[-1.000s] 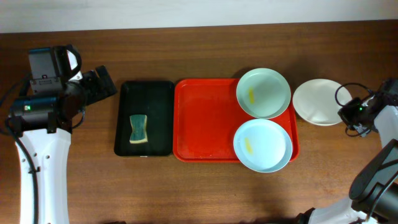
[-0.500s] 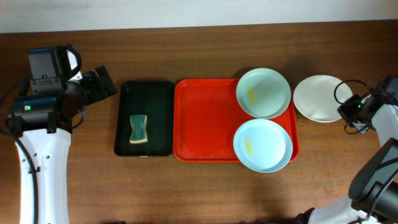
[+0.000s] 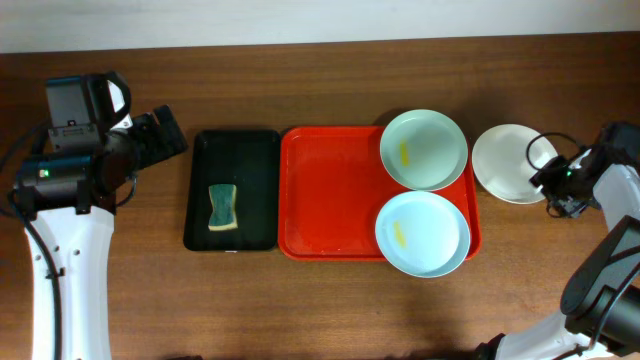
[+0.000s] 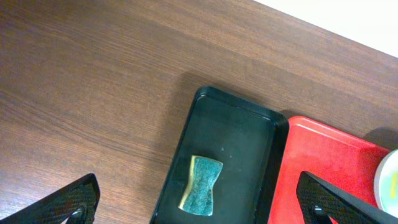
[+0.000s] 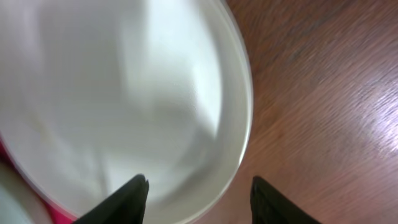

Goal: Clean dirty plates on tray and stack at the side
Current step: 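Open the right gripper and release the white plate, then move right gripper to the lower blue-green plate's rim and grasp it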

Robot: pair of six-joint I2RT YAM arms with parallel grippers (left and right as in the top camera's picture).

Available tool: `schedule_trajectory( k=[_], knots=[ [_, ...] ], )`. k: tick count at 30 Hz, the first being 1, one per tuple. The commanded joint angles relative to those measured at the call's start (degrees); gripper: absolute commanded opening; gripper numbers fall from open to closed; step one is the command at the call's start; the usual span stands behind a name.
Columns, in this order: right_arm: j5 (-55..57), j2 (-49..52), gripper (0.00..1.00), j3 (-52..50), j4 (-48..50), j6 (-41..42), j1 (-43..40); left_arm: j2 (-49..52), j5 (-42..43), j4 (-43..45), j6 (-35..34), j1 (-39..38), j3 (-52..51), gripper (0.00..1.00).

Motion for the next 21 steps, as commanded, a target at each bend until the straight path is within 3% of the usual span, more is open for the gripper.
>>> schedule_trajectory(
  k=[1, 6, 11, 15, 21],
  knots=[
    [-2.95, -2.64, 0.54, 8.28, -7.91, -3.78, 1.33, 0.09, -0.15, -0.11, -0.52, 0.20, -0.04, 0.99],
    [-3.82, -6.56, 0.56, 17.70, -28.55, -9.90, 7.02, 0.09, -0.15, -0.11, -0.52, 0.20, -0.04, 0.99],
    [2.19, -7.98, 0.58, 15.78, -41.77, -14.51, 15.28, 0.09, -0.15, -0.09, -0.52, 0.20, -0.04, 0.99],
    [5.20, -7.98, 0.58, 8.83, -41.83, -14.03, 20.26, 0.09, -0.13, -0.09, -0.52, 0.20, -0.04, 0.99],
    [7.34, -7.85, 0.55, -1.51, -32.57, -10.21, 21.68, 0.09, -0.15, -0.09, -0.52, 0.20, -0.04, 0.99]
  ],
)
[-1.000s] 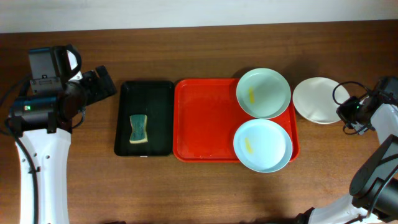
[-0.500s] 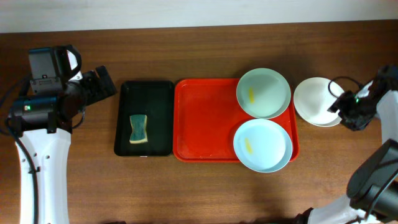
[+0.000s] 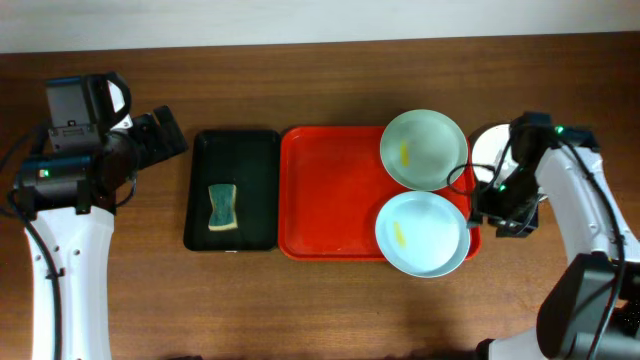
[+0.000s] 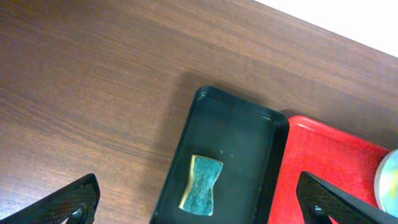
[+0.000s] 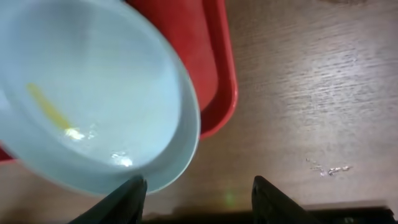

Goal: Clean dirty plates on tray and stack at the side
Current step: 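Move right gripper to the lower blue-green plate's rim and grasp it, then drag the blue-green plate left toward the red tray's center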

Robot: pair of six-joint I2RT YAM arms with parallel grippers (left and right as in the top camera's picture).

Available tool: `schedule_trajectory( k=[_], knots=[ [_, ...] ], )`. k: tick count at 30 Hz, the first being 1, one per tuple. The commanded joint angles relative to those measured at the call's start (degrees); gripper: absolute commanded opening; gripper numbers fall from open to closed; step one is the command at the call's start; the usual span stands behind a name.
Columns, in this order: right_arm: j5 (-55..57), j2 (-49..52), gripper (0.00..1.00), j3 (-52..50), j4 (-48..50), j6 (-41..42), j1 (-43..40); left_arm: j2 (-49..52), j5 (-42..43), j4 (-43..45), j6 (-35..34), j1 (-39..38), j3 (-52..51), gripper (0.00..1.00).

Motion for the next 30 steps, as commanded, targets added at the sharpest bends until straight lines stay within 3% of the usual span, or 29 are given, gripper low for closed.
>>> schedule_trajectory(
  k=[1, 7, 17, 21, 25, 28, 30],
  knots=[
    [2.16, 0.42, 0.52, -4.13, 3.56, 3.21, 0.33, 0.09, -0.15, 0.02, -0.52, 0.20, -0.04, 0.99],
    [0.85, 0.42, 0.41, -7.85, 9.25, 3.56, 0.37, 0.09, -0.15, 0.00, -0.52, 0.20, -0.04, 0.99],
    [-2.82, 0.42, 0.36, -12.81, 15.02, 3.54, 0.37, 0.09, -0.15, 0.00, -0.52, 0.20, -0.04, 0.99],
    [-2.86, 0.42, 0.24, -13.92, 16.33, 3.56, 0.37, 0.09, -0.15, 0.00, -0.52, 0.20, -0.04, 0.99],
    [-4.90, 0.42, 0.23, -15.85, 18.67, 3.52, 0.37, 0.09, -0.15, 0.00, -0.52, 0.20, -0.04, 0.99],
    [-7.08, 0.42, 0.06, -15.89, 18.78, 3.50, 0.37, 0.09, -0.15, 0.00, -0.52, 0.20, -0.04, 0.99],
    [-11.02, 0.42, 0.04, -15.89, 18.60, 2.67, 0.37, 0.09, -0.15, 0.00, -0.52, 0.20, -0.04, 0.99]
  ],
)
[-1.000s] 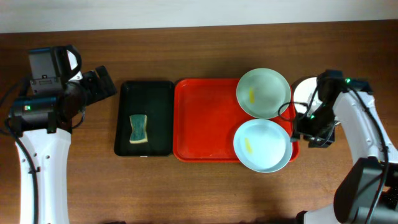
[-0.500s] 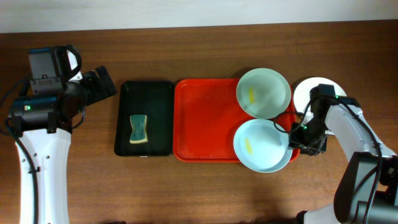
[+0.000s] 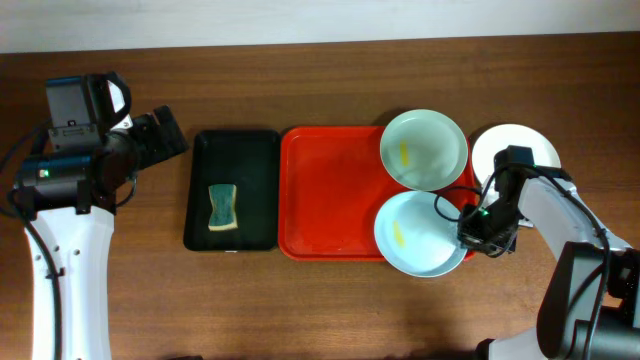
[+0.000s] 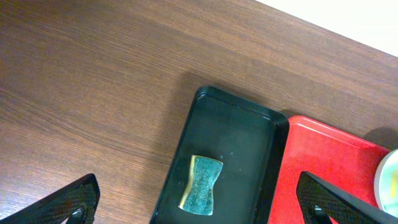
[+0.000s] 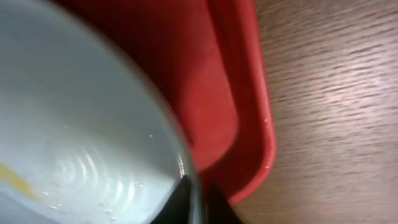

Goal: Clean dirty plates on tray and stack at the side
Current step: 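Drag the blue-green plate left toward the red tray's center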

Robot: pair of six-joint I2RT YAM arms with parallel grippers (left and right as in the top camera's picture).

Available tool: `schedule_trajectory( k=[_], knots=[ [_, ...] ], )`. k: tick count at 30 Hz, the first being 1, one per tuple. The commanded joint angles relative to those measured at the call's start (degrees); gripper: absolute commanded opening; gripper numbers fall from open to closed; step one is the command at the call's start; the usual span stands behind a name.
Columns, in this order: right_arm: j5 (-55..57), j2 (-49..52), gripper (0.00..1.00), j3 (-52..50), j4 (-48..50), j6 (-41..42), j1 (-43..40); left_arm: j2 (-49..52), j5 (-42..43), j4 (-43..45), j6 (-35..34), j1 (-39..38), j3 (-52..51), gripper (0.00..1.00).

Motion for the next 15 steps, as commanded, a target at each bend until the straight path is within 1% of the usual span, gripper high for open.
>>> schedule_trajectory(
  k=[1, 3, 5, 7, 11, 15],
  knots=[
    [-8.48, 0.33, 0.04, -0.26, -0.04, -0.92, 0.37, 0.09, -0.13, 0.04, -0.52, 0.20, -0.04, 0.99],
    [-13.38, 0.33, 0.04, -0.26, 0.00, -1.16, 0.81, 0.09, -0.15, 0.04, -0.52, 0.20, -0.04, 0.99],
    [-19.02, 0.33, 0.04, -0.26, 0.44, -1.75, 3.17, 0.09, -0.15, 0.04, -0.52, 0.20, -0.04, 0.99],
    [-21.68, 0.33, 0.04, -0.26, 2.36, -1.16, 5.75, 0.09, -0.15, 0.04, -0.52, 0.20, -0.04, 0.99],
    [-22.01, 0.33, 0.04, -0.28, 9.55, 10.73, 10.91, 0.09, -0.15, 0.04, -0.52, 0.20, -0.04, 0.99],
    [-19.54, 0.33, 0.04, -0.28, 15.52, 17.33, 15.28, 0.09, -0.15, 0.04, -0.52, 0.20, -0.04, 0.99]
  ],
)
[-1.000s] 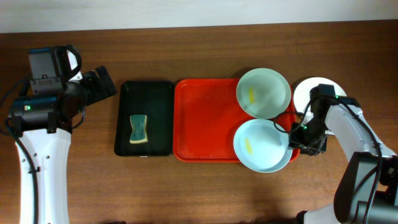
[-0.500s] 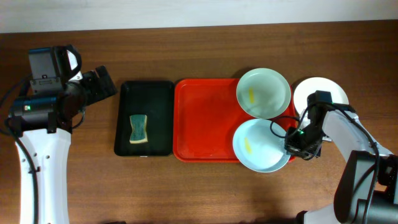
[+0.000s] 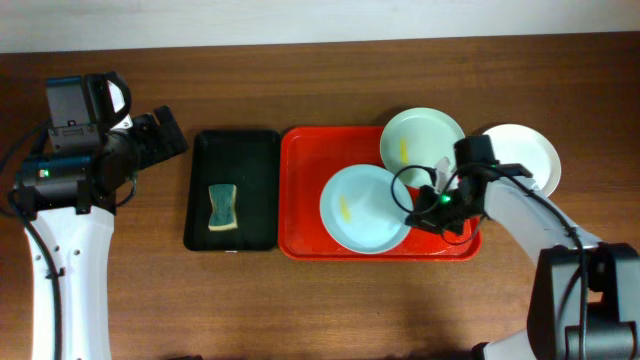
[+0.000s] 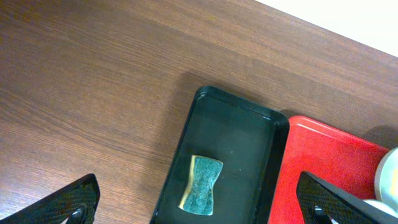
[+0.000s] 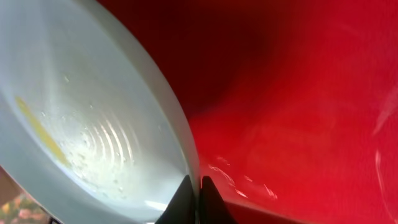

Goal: Clean dirty plates on tray and stack at the side
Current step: 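Drag the blue-green plate left toward the red tray's center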

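My right gripper [image 3: 418, 215] is shut on the right rim of a pale blue plate [image 3: 365, 208] with a yellow smear, which sits in the middle of the red tray [image 3: 310, 200]. The right wrist view shows its rim [image 5: 186, 155] pinched between my fingers [image 5: 185, 198]. A second smeared plate [image 3: 420, 145] rests at the tray's back right corner. A clean white plate [image 3: 520, 155] lies on the table right of the tray. The green and yellow sponge [image 3: 222, 207] lies in the black tray [image 3: 255, 150]. My left gripper [image 4: 199, 208] hangs open above it.
The black tray [image 4: 249, 137] sits directly left of the red tray [image 4: 323, 162], their edges touching. Bare wooden table [image 3: 300, 300] lies in front of both trays and to the left of the black one.
My right gripper, shut on the pale blue plate's rim, has moved left; the plate has gone from the tray's front right corner to its middle. The left arm stayed still.
My right gripper was open over the white plate at the right. Then it stood open by the front plate's right edge. Then it was shut on that plate's rim at the tray's corner, and now holds it at the tray's middle.
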Robot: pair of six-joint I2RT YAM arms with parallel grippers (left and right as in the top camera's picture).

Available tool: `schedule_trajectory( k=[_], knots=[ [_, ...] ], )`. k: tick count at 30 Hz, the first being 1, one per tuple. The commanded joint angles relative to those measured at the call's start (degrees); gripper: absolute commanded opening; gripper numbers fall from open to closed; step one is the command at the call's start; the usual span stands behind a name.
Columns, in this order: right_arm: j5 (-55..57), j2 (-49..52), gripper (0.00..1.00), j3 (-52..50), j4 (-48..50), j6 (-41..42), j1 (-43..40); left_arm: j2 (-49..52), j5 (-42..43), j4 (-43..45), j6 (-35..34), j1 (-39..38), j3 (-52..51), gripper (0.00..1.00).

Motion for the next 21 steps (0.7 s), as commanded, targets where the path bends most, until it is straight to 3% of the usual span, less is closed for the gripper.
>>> schedule_trajectory(
  k=[1, 10, 11, 14, 15, 17, 18, 19, 21],
  knots=[
    [1.75, 0.33, 0.04, -0.13, 4.09, 9.97, 4.59, 0.09, -0.15, 0.07, -0.52, 0.20, -0.04, 0.99],
    [9.66, 0.33, 0.05, -0.13, 10.38, 11.39, 11.10, 0.09, -0.17, 0.07, -0.52, 0.20, -0.04, 0.99],
    [10.54, 0.33, 0.11, -0.13, 10.36, 11.39, 11.30, 0.09, -0.17, 0.07, -0.52, 0.20, -0.04, 0.99],
    [12.22, 0.33, 0.14, -0.15, 9.84, 11.37, 11.78, 0.09, -0.17, 0.07, -0.52, 0.20, -0.04, 0.99],
    [12.24, 0.33, 0.21, -0.20, 9.66, 11.34, 11.93, 0.09, -0.15, 0.07, -0.52, 0.20, -0.04, 0.99],
    [13.27, 0.33, 0.70, -0.22, 10.16, 11.15, 11.93, 0.09, -0.17, 0.07, -0.52, 0.20, -0.04, 0.99],
    [14.82, 0.33, 0.77, -0.22, 11.08, 11.08, 11.93, 0.09, -0.17, 0.07, -0.52, 0.20, -0.04, 0.99],
    [17.31, 0.33, 0.77, -0.22, 12.74, 9.31, 11.93, 0.09, -0.17, 0.07, -0.52, 0.20, -0.04, 0.99],
    [19.80, 0.44, 0.63, -0.22, 15.80, 5.31, 11.93, 0.09, -0.15, 0.07, -0.52, 0.20, -0.04, 0.99]
  ],
)
